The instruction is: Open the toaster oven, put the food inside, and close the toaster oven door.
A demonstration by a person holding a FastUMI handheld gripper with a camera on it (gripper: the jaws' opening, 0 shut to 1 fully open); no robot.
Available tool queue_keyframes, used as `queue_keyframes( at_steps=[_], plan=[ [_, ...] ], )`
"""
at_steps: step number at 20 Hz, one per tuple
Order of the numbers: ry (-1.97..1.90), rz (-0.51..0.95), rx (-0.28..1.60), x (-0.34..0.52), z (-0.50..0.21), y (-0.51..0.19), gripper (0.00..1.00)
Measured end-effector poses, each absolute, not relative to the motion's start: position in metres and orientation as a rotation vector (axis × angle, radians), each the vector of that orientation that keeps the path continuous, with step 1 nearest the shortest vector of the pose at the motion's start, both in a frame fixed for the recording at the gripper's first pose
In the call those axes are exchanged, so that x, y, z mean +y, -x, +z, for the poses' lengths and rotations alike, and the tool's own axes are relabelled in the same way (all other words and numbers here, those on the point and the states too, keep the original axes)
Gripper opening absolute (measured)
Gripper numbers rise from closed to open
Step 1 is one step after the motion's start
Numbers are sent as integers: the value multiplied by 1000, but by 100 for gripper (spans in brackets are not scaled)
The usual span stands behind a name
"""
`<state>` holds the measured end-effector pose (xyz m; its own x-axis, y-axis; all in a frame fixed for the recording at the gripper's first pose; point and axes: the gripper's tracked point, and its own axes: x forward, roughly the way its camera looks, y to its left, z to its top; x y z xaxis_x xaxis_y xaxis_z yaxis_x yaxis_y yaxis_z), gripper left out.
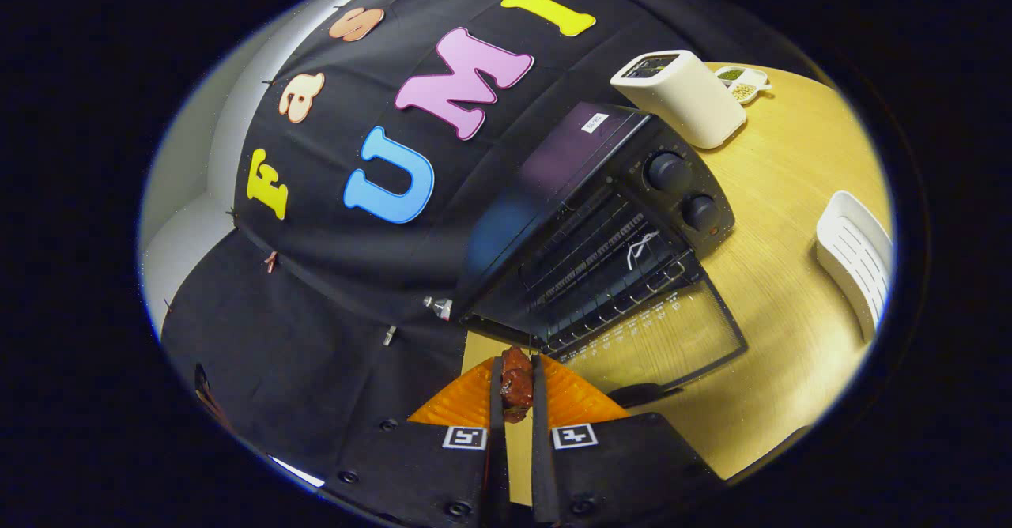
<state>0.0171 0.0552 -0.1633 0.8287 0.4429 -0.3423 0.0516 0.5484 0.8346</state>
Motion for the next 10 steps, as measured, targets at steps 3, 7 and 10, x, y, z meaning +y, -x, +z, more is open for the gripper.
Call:
queue_keyframes(
  at_steps=[3,7,10],
  plan=[
    [-971,230,532,64,-181,-43,15],
    [-1011,161,452,66,-204,-80,15],
    [-1025,113,400,60,-215,-100,15]
  ],
)
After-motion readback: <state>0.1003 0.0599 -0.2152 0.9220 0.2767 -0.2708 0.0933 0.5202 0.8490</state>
